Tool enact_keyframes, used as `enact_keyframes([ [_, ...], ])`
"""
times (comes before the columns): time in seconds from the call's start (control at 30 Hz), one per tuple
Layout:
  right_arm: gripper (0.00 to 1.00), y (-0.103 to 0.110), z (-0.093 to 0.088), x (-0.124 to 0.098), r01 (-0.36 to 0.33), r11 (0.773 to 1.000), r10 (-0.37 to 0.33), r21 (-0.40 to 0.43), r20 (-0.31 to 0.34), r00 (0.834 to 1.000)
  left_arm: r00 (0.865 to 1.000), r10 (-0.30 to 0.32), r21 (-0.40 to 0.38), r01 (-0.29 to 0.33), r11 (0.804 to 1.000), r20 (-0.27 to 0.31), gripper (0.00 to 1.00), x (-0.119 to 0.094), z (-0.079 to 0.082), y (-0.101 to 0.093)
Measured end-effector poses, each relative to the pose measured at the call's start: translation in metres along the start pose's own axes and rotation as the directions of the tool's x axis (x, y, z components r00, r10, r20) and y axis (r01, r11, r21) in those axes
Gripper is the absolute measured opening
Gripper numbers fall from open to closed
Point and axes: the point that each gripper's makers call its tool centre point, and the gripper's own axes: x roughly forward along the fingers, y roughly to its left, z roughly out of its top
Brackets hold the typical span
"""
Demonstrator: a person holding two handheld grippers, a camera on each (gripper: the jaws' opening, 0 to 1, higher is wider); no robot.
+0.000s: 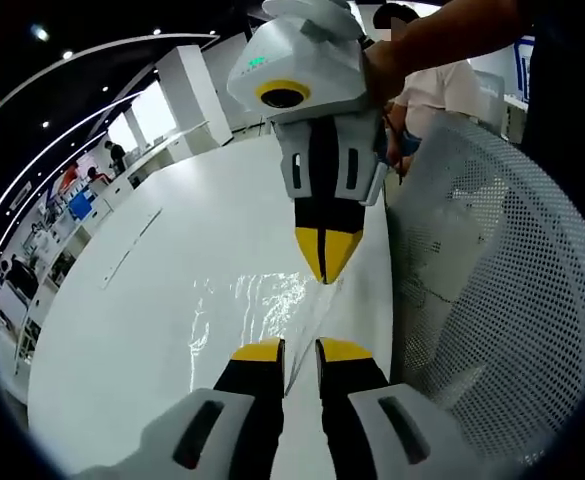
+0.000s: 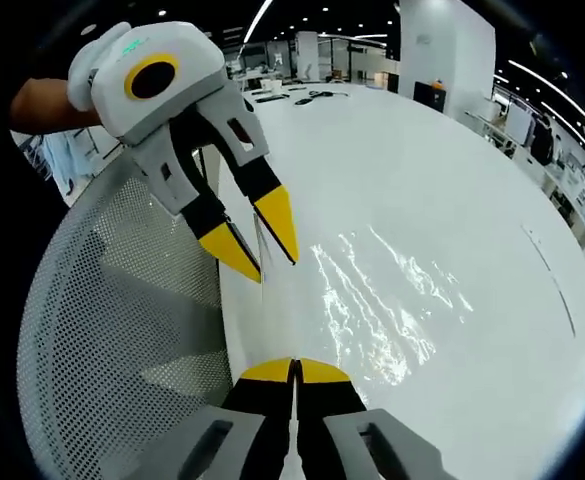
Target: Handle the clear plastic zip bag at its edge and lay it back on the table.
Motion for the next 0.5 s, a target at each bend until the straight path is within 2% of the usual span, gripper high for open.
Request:
enact_keyframes([
  [0.27,0.00,-0.007,0.005,0.000,0.023,0.999,-0.022,0.024,-0.035,0.999,1.000,0.016,0.019,-0.016,1.000,0.011,0.10,-0.005,0.009,0.004],
  [0.5,0.00,-0.007,0.006,-0.001,0.027,1.000,-0.027,-0.004,-0.075,0.997,0.999,0.038,0.001,-0.038,0.999,0.015,0.13,-0.011,0.003,0.013],
])
